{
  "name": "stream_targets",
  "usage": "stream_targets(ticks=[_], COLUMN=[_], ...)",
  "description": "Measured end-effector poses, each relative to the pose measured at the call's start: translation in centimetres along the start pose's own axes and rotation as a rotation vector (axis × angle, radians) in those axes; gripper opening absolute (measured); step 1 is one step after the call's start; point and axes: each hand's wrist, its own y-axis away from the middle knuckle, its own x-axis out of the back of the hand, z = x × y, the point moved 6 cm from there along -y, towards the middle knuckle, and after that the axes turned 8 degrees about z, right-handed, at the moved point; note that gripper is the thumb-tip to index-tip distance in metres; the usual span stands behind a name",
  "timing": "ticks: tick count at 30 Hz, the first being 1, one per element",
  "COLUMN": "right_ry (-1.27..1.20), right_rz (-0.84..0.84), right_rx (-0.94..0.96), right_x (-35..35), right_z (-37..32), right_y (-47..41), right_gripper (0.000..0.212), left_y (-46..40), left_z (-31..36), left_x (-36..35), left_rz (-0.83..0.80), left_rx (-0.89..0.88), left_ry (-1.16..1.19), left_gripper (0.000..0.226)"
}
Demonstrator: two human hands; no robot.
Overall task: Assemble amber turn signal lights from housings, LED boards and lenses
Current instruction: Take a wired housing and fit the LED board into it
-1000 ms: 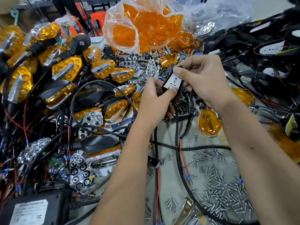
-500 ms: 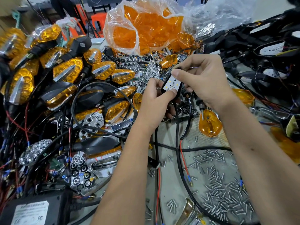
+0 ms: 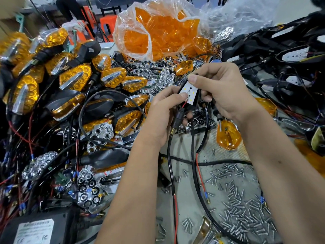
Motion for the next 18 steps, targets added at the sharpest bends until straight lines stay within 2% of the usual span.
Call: stream_targets(ticks=[3, 7, 18], right_ry=[-0.034, -0.034, -0.014], right_rz=[-0.003, -0.012, -0.020], right_rx=[-0.025, -0.019, 0.055], right_x=[-0.09, -0.31, -0.48], right_z=[0.08, 0.11, 0.04], right_y=[-0.02, 0.07, 0.07], right_gripper=[0.021, 0.012, 0.017], left_y=[0.10, 0.13, -0.12], left_z=[0.12, 0.03, -0.16], left_x=[0.04, 0.27, 0.74], left_rz=[-0.010, -0.006, 0.020], left_rx=[0.011, 0.046, 0.076], left_ry=[0.016, 0.042, 0.065], left_gripper=[0.022, 0.022, 0.026])
